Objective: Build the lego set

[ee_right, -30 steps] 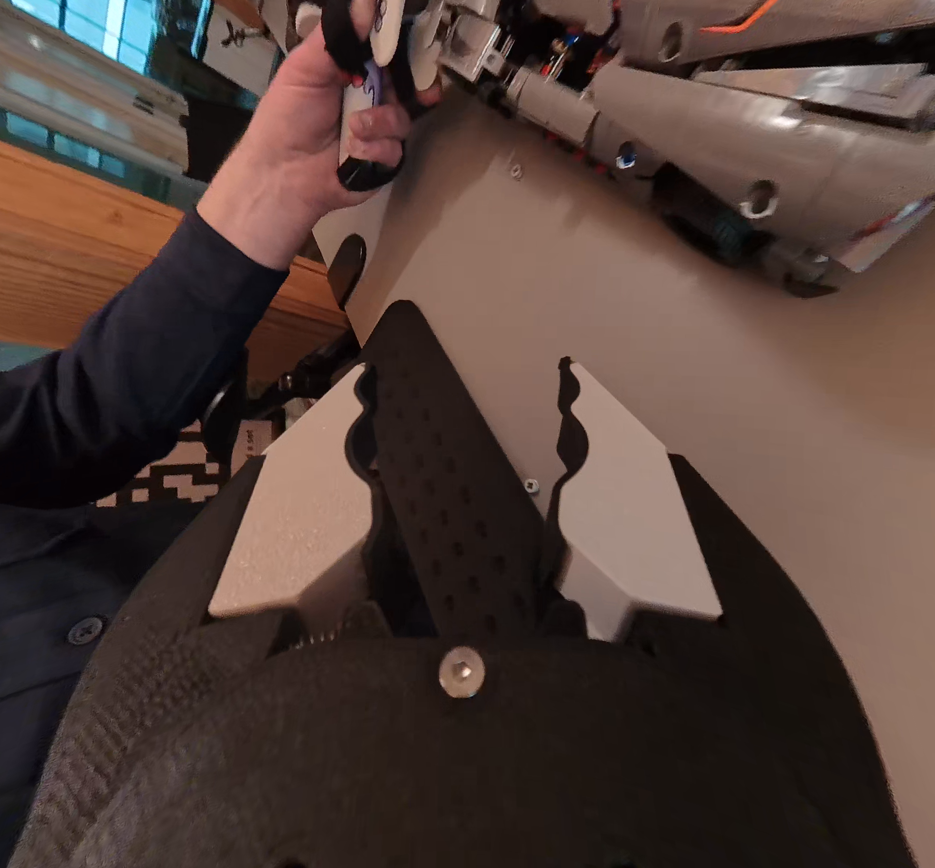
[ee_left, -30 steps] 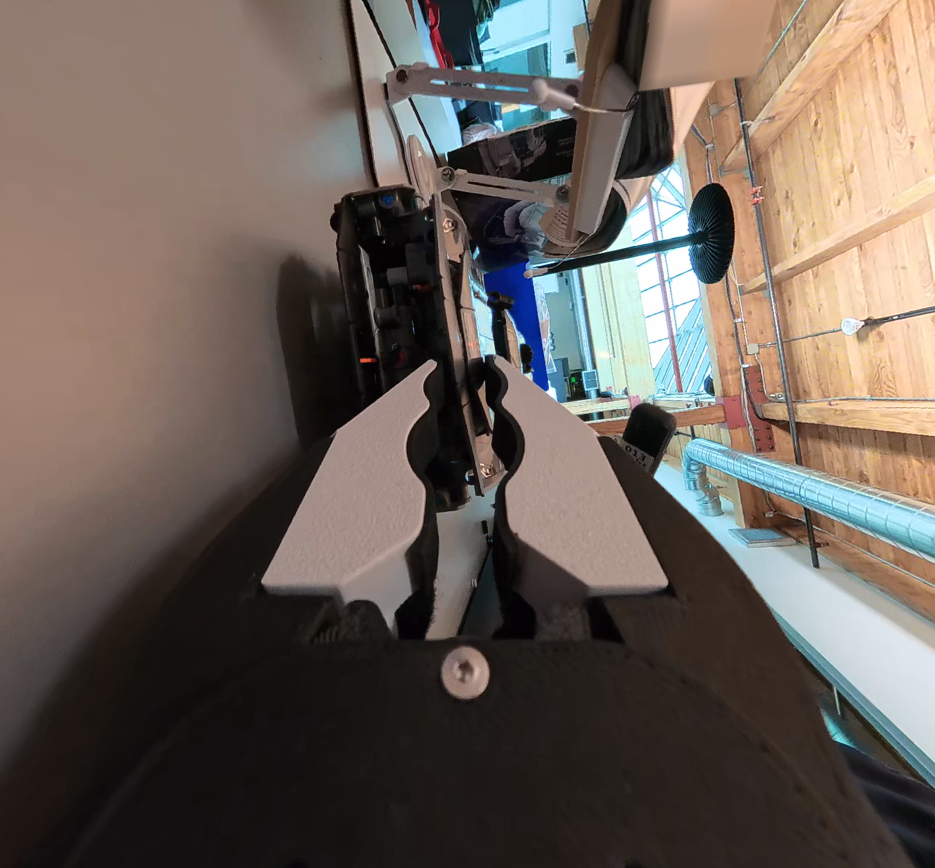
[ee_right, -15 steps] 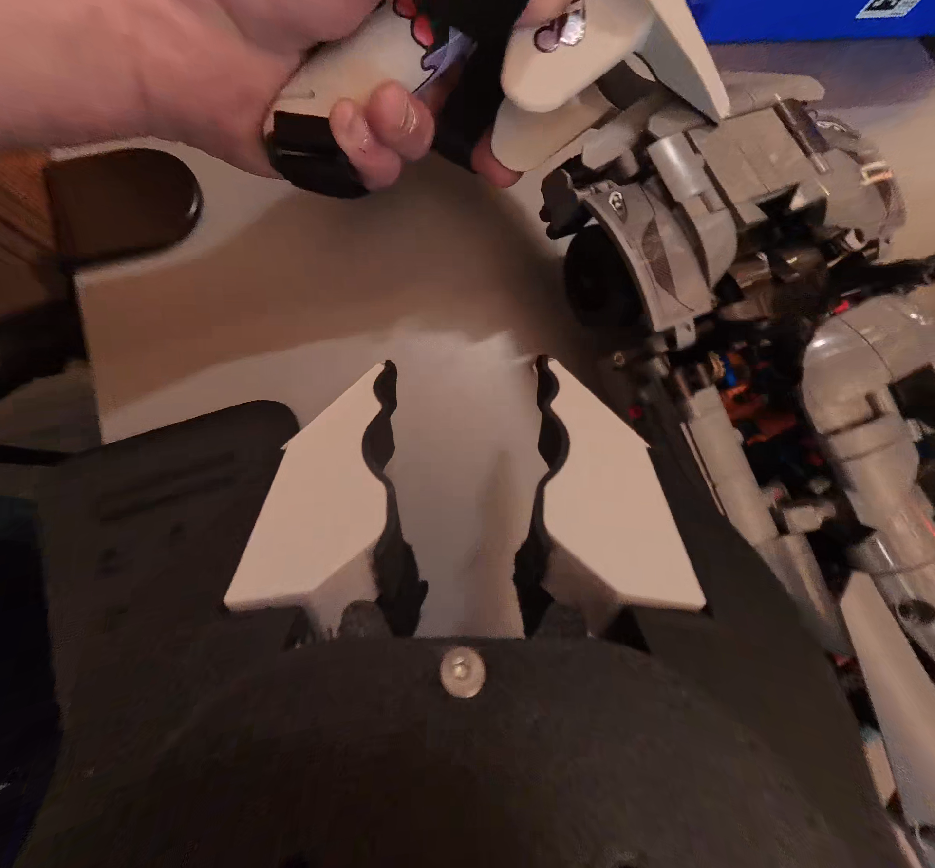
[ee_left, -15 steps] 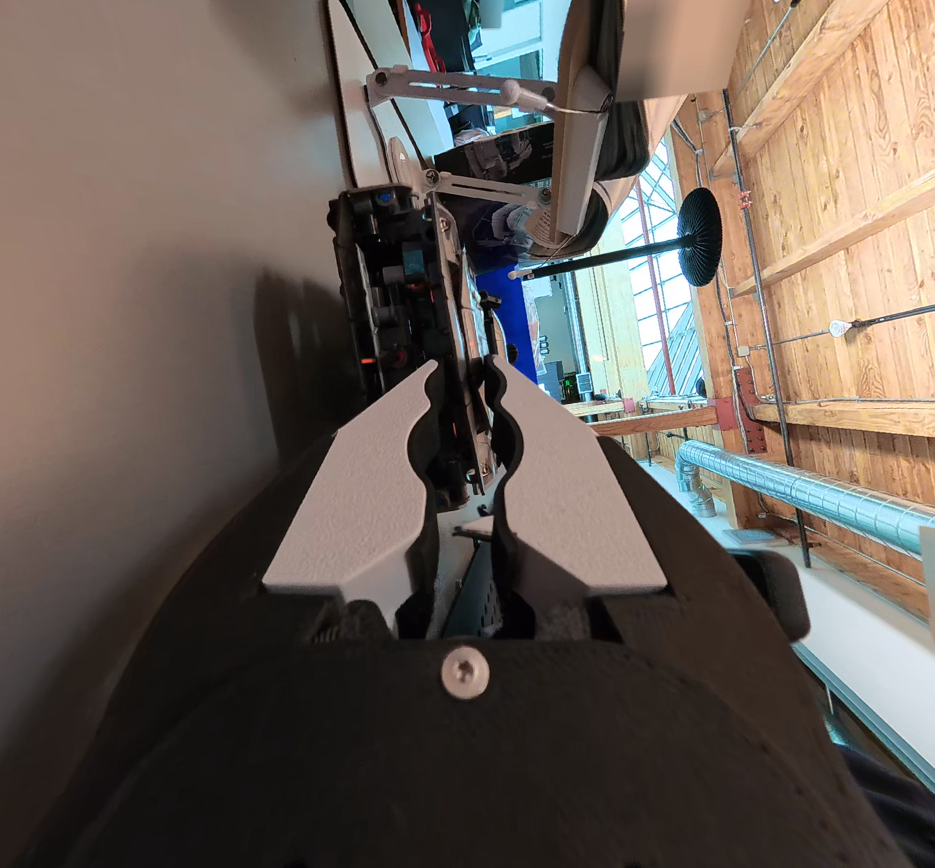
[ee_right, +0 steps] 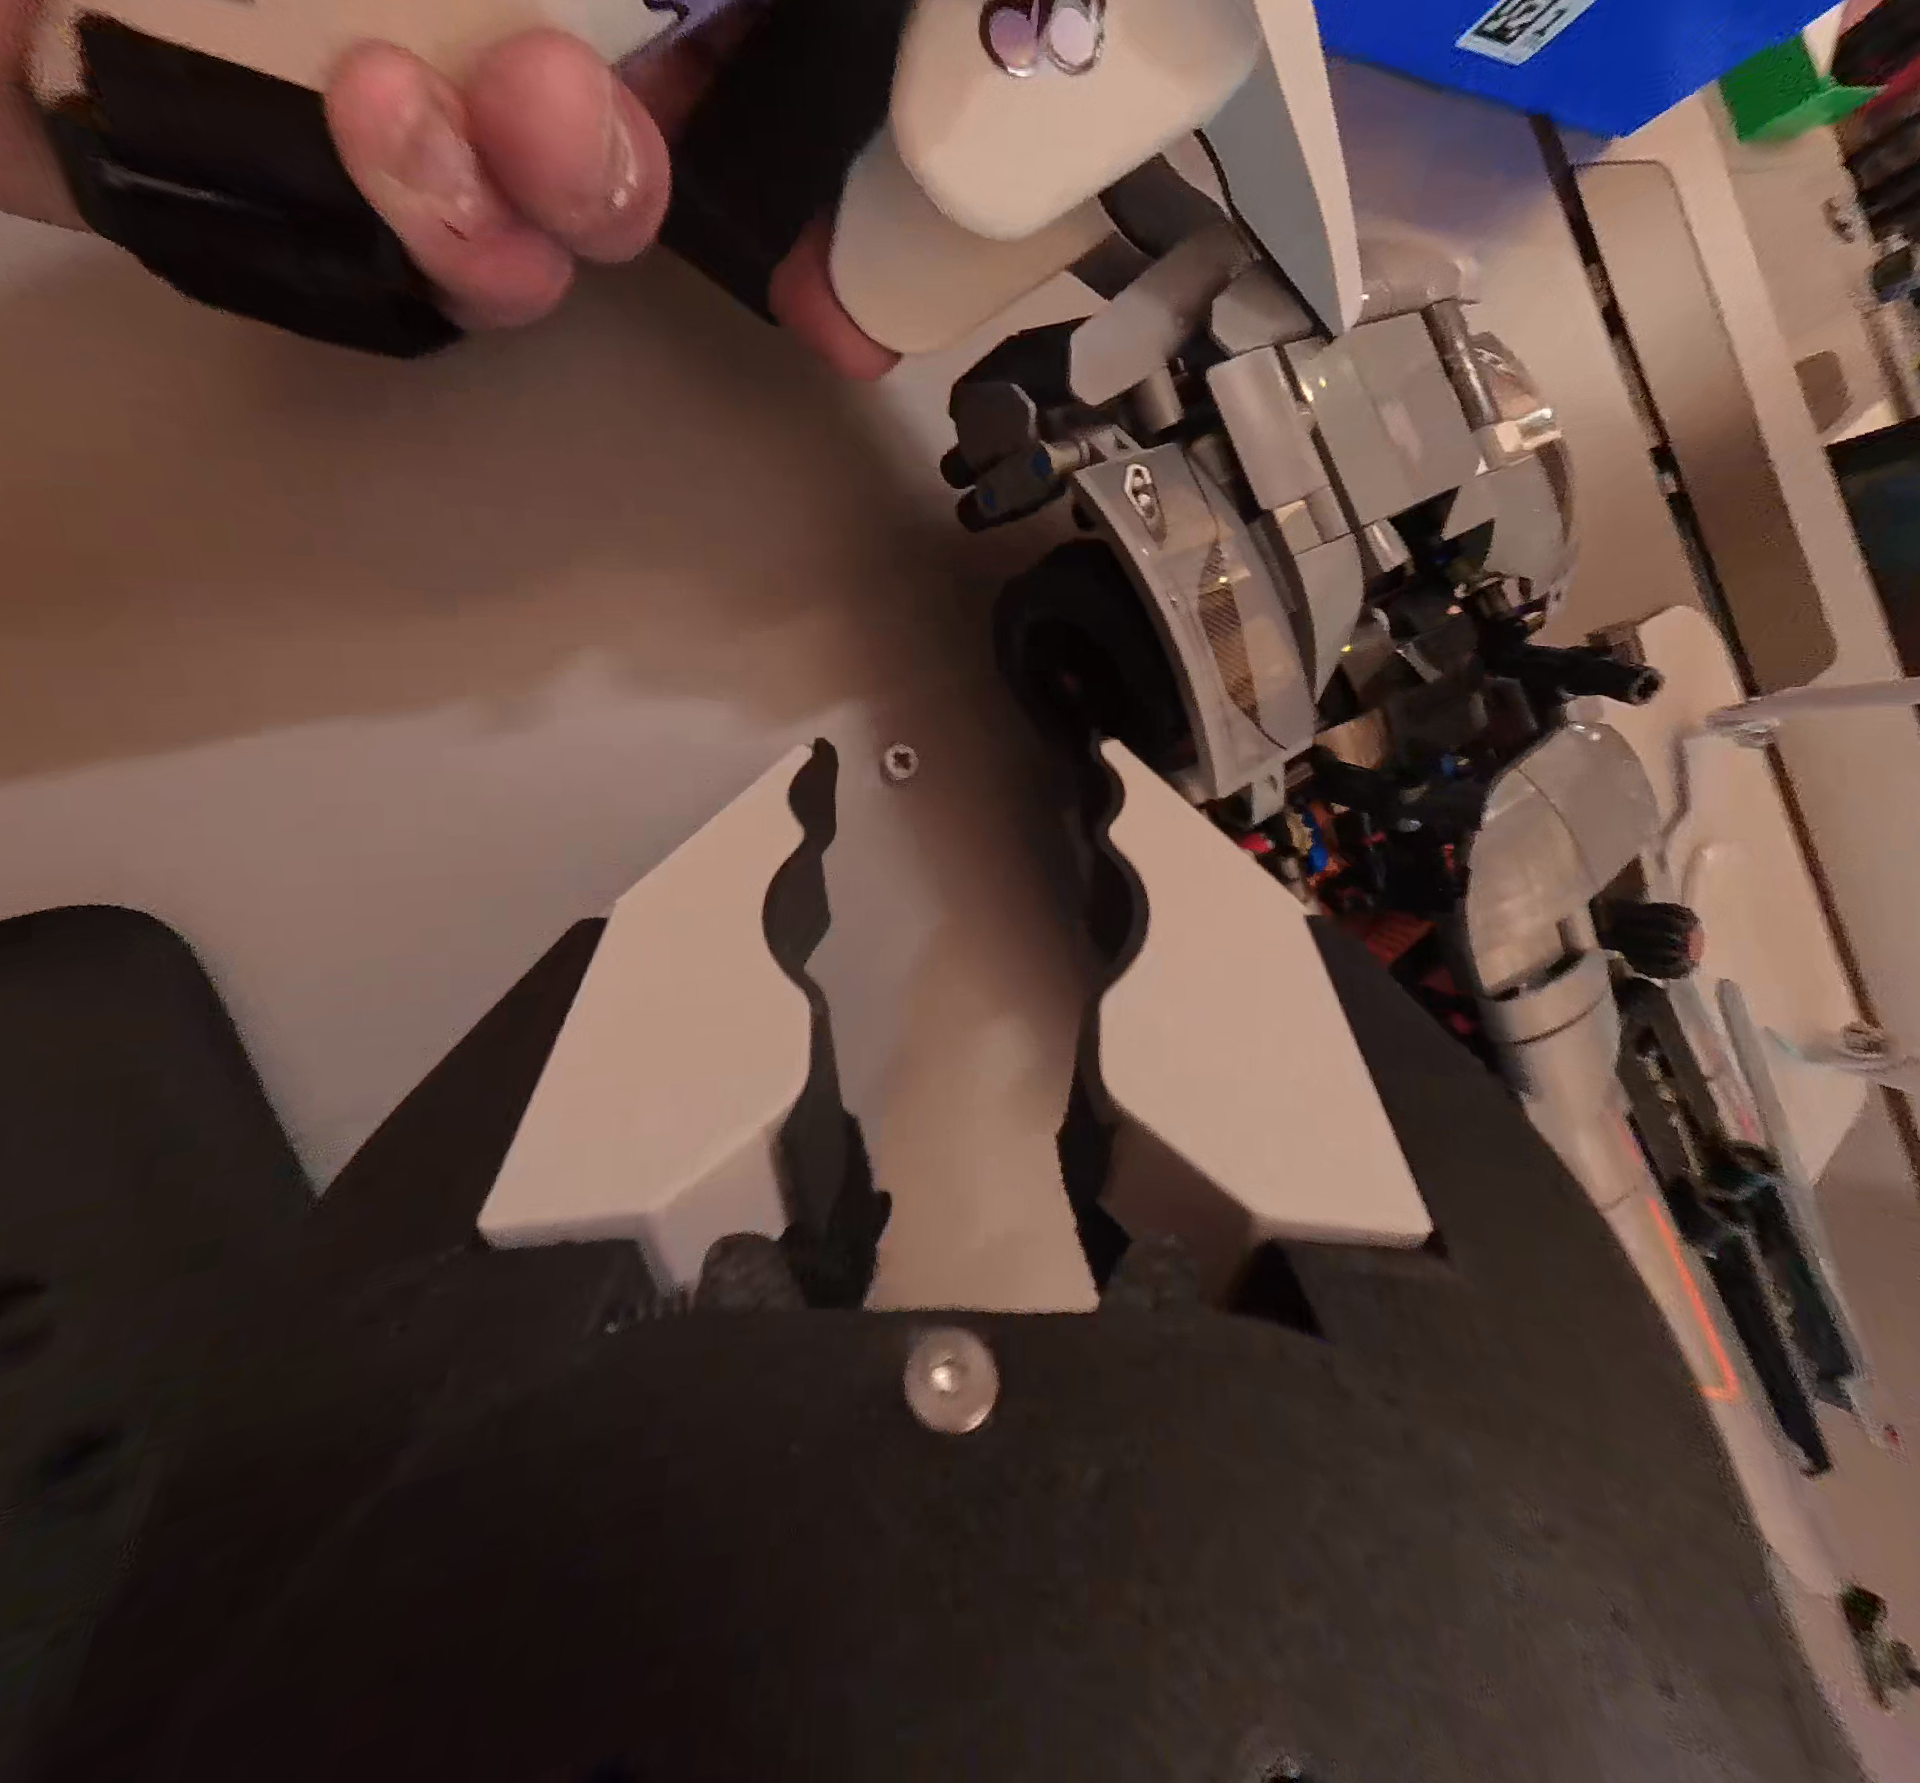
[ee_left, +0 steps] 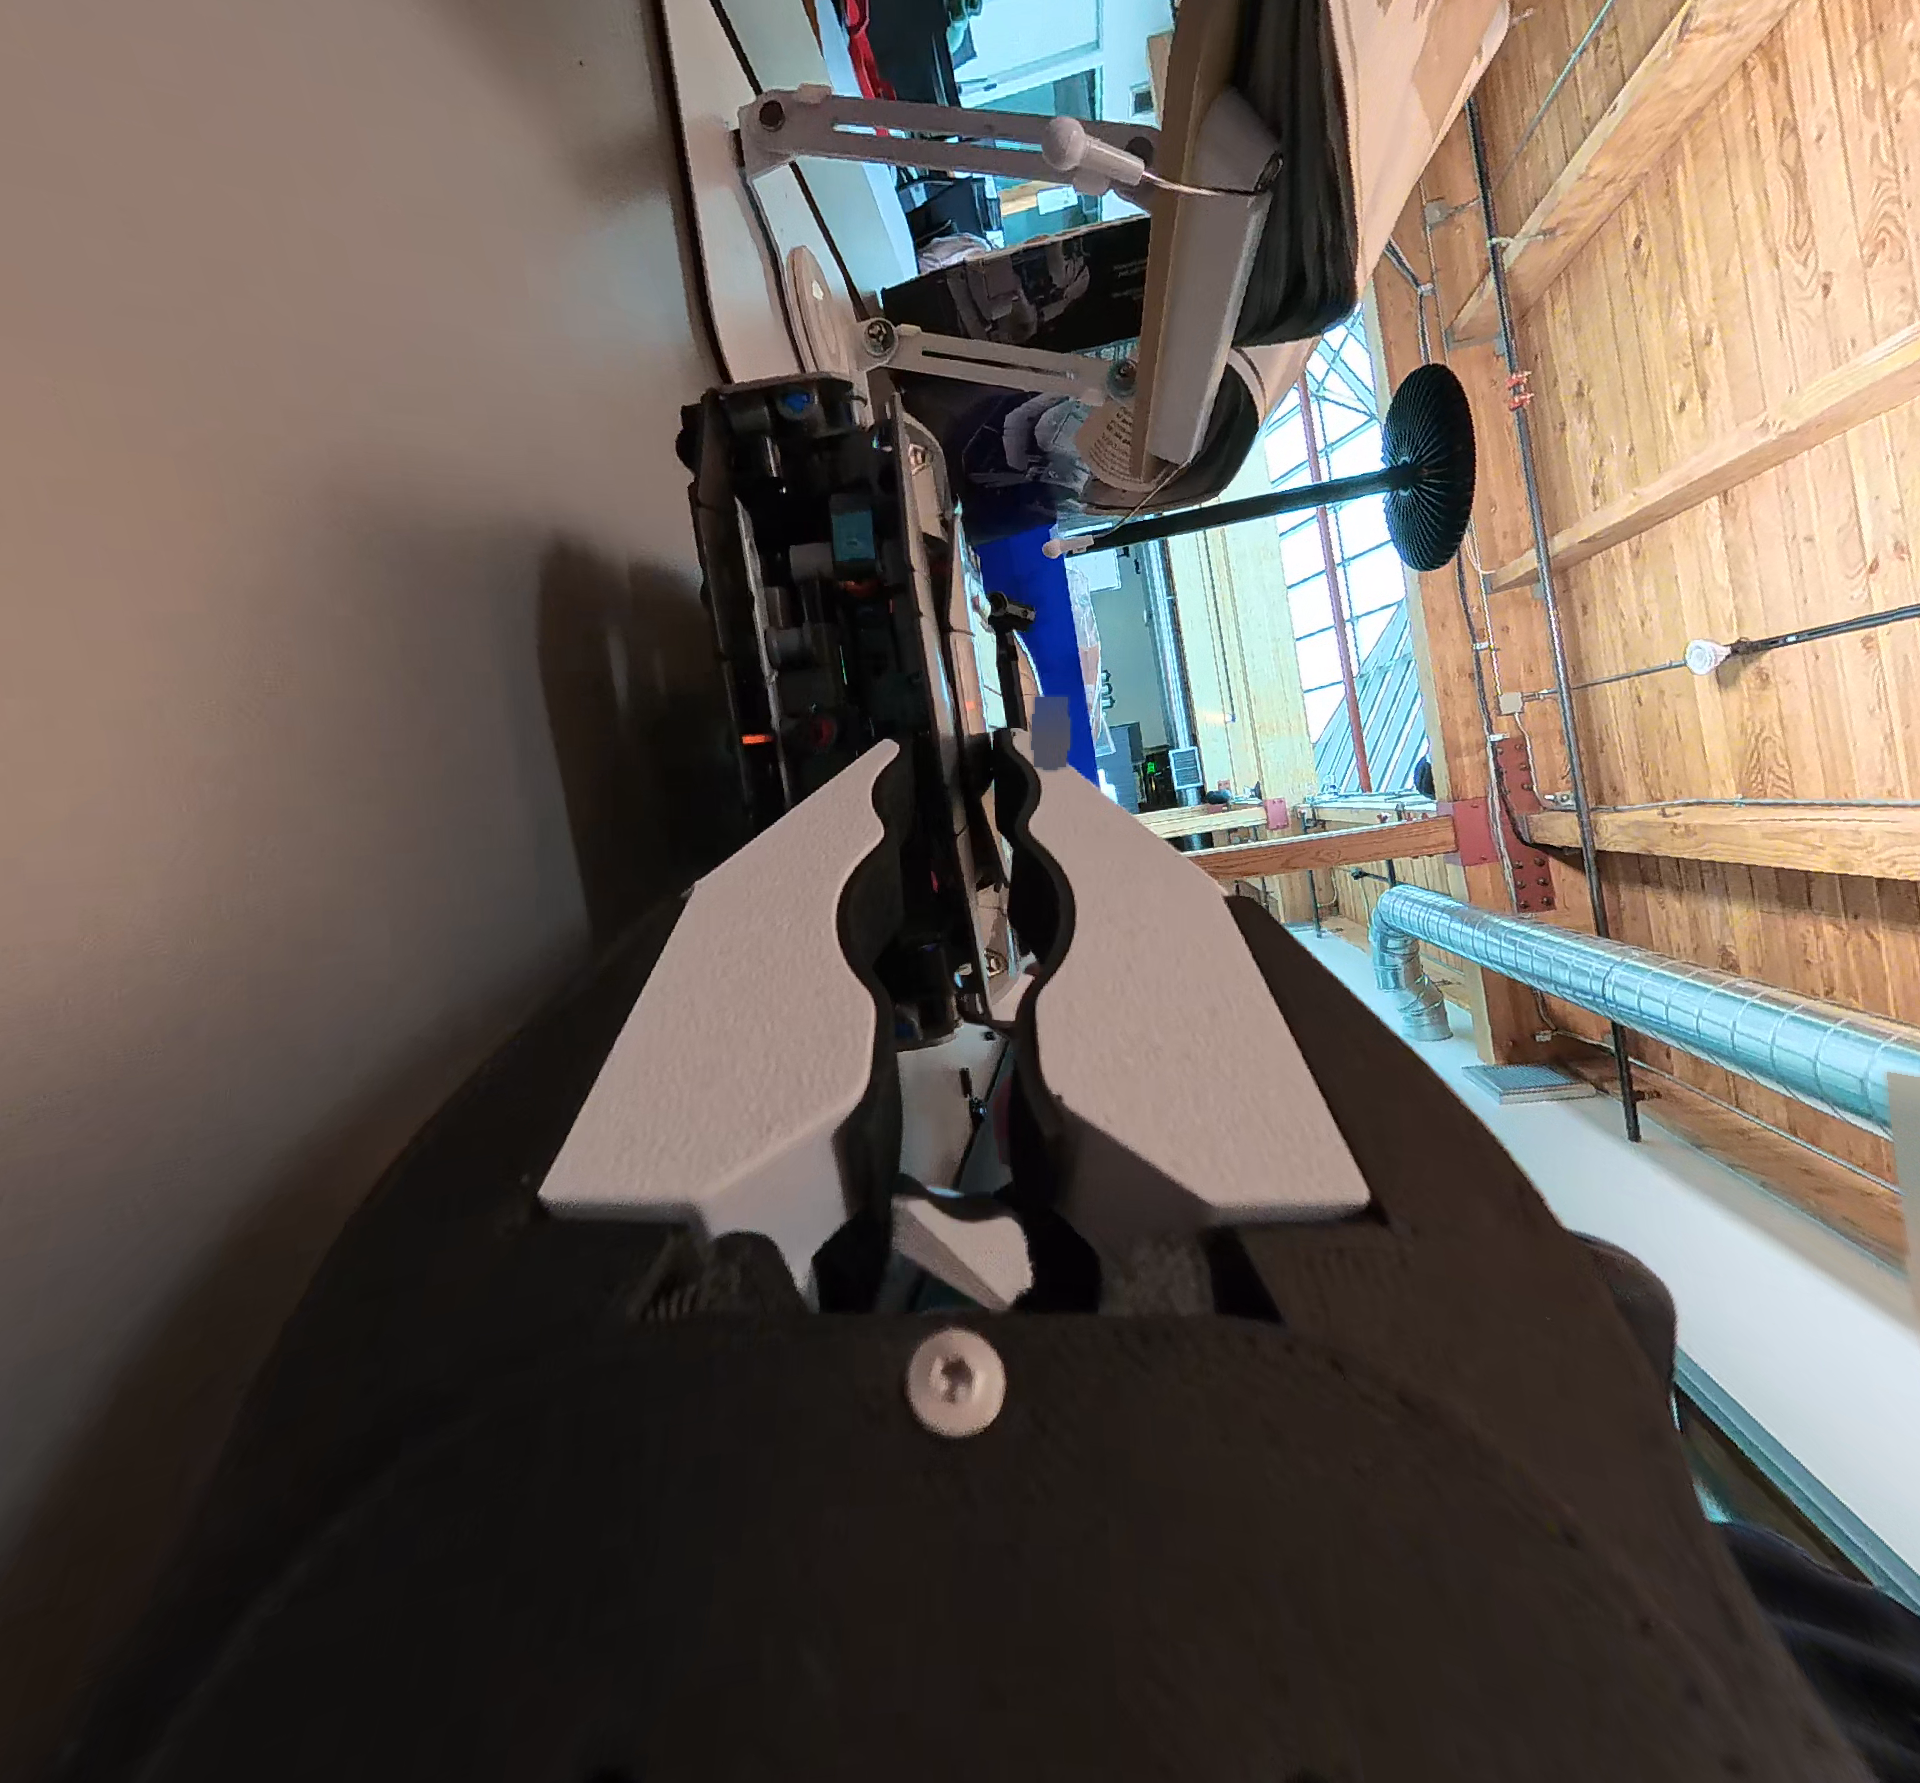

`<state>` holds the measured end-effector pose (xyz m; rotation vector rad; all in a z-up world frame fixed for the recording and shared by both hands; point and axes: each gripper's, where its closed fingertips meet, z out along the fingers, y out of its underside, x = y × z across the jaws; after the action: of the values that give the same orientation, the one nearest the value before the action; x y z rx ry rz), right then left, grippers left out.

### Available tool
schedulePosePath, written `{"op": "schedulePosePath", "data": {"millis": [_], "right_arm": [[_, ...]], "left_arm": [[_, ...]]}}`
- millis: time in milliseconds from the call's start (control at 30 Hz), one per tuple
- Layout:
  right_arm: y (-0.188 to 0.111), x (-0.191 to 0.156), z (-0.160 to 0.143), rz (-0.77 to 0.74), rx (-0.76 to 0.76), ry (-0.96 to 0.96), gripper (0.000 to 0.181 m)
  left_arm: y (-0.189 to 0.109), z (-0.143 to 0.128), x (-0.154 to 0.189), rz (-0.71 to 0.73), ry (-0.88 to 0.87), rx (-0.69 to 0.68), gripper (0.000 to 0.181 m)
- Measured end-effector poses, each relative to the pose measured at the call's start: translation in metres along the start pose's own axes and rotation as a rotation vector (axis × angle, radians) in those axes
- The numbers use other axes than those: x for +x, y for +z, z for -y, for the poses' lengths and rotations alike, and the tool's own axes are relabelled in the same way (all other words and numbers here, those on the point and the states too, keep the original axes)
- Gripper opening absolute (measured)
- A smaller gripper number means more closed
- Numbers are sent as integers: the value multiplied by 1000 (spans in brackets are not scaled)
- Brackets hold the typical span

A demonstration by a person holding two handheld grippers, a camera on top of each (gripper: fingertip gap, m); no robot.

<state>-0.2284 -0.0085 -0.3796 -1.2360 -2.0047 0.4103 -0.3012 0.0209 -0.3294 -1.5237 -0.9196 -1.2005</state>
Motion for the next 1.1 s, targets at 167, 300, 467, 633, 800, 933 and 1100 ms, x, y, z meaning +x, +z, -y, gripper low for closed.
{"op": "schedulePosePath", "data": {"millis": [167,300,467,633,800,933,1100], "right_arm": [[2,-10,-5,17,-37,-15,67],[-3,-15,-11,47,-45,22,68],[-20,-32,-15,83,-29,0,60],[-14,-38,-10,46,-55,-88,63],[-13,-50,2,20,-40,-132,66],[-1,-53,11,47,-41,-50,52],[8,-35,-2,153,-47,116,47]], "left_arm": [[2,1,-1,-6,-2,0,10],[0,0,-2,-8,-8,3,10],[-10,2,-1,-14,-18,30,10],[-13,10,9,-7,-4,39,10],[-7,14,18,13,18,22,10],[-1,20,26,21,40,10,10],[9,25,35,20,64,-21,9]]}}
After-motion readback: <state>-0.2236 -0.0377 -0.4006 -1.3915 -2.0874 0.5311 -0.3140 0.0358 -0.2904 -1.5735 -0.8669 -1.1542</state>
